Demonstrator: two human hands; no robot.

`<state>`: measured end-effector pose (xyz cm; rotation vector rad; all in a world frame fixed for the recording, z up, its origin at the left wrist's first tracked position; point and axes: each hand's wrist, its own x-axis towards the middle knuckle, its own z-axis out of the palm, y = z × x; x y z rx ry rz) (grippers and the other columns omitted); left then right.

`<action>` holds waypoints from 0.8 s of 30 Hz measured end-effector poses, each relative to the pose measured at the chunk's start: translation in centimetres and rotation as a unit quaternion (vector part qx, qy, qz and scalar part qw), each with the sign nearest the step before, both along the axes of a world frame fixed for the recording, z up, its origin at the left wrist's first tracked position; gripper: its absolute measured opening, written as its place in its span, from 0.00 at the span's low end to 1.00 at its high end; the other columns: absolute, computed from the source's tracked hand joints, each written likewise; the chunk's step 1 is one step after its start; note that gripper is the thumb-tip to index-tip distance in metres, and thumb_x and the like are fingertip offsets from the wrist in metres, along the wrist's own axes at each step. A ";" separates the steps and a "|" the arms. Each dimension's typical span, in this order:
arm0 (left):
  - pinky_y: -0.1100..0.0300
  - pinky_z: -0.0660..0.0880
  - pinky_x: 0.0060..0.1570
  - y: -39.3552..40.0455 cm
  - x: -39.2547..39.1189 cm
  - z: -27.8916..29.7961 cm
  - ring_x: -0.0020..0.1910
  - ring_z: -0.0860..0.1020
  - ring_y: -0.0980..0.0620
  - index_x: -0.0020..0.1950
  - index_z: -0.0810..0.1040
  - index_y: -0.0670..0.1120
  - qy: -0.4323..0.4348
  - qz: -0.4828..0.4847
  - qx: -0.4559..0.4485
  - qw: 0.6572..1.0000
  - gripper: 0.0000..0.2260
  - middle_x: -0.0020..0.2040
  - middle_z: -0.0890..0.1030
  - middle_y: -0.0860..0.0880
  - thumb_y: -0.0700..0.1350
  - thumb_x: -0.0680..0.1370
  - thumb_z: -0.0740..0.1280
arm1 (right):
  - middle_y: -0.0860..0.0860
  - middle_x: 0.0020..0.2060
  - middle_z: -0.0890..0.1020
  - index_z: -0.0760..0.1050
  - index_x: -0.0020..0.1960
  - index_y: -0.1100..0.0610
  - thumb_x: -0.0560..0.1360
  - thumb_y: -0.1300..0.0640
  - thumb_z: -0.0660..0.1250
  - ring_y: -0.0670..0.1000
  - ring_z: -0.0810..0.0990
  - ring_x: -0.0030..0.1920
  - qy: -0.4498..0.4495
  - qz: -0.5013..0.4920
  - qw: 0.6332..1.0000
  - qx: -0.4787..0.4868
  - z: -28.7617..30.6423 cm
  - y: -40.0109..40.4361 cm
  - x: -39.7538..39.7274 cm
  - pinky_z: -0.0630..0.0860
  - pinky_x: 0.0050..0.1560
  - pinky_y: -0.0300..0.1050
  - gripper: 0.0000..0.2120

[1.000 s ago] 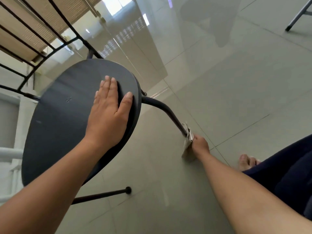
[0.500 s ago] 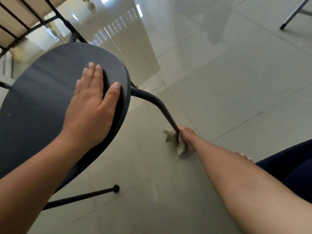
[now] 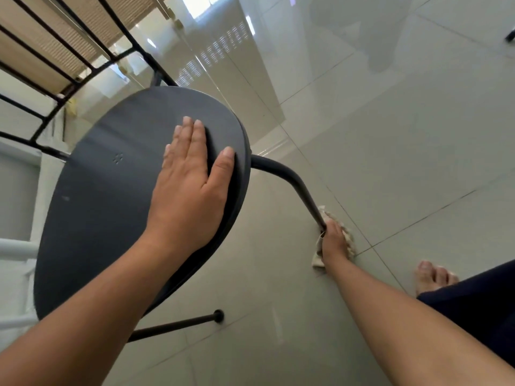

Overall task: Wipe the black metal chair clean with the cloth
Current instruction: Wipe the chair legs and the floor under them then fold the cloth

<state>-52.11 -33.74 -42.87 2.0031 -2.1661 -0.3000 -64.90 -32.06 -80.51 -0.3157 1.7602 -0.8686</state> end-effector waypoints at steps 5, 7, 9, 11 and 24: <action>0.59 0.41 0.77 -0.1 0.2 -0.1 0.78 0.42 0.61 0.81 0.47 0.50 -0.002 0.001 -0.006 1.000 0.29 0.81 0.46 0.55 0.59 0.83 0.49 | 0.55 0.36 0.76 0.78 0.44 0.61 0.74 0.55 0.59 0.55 0.72 0.33 -0.062 -0.095 0.994 0.009 6.8 -0.9 -0.2 0.68 0.33 0.45 0.12; 0.59 0.41 0.77 -0.1 0.1 -0.1 0.78 0.42 0.61 0.81 0.47 0.50 -0.003 0.002 -0.007 1.000 0.29 0.81 0.46 0.55 0.58 0.83 0.49 | 0.57 0.35 0.75 0.81 0.47 0.62 0.69 0.54 0.60 0.53 0.69 0.24 -0.138 -0.146 0.979 0.025 8.4 -1.1 -0.3 0.67 0.25 0.42 0.17; 0.59 0.41 0.77 -0.2 0.0 -0.1 0.78 0.43 0.61 0.81 0.48 0.49 -0.003 0.005 -0.006 1.000 0.28 0.81 0.46 0.54 0.58 0.83 0.50 | 0.55 0.34 0.74 0.83 0.45 0.58 0.69 0.59 0.61 0.50 0.62 0.18 -0.214 -0.197 0.956 0.031 11.4 -1.1 -0.5 0.63 0.19 0.36 0.12; 0.60 0.41 0.77 -0.3 0.0 -0.1 0.79 0.43 0.60 0.81 0.48 0.49 -0.003 0.008 -0.008 1.000 0.29 0.81 0.46 0.53 0.58 0.83 0.50 | 0.52 0.34 0.73 0.83 0.41 0.53 0.68 0.61 0.60 0.49 0.60 0.19 -0.259 -0.222 0.939 0.032 15.4 -1.2 -0.7 0.66 0.19 0.36 0.13; 0.54 0.47 0.78 1.3 0.6 0.9 0.78 0.56 0.53 0.78 0.63 0.44 0.169 0.037 -0.056 0.983 0.22 0.79 0.61 0.48 0.49 0.84 0.55 | 0.54 0.36 0.76 0.78 0.34 0.60 0.71 0.65 0.61 0.51 0.72 0.31 -0.318 -0.190 0.923 -0.100 36.3 0.4 -2.1 0.77 0.31 0.42 0.10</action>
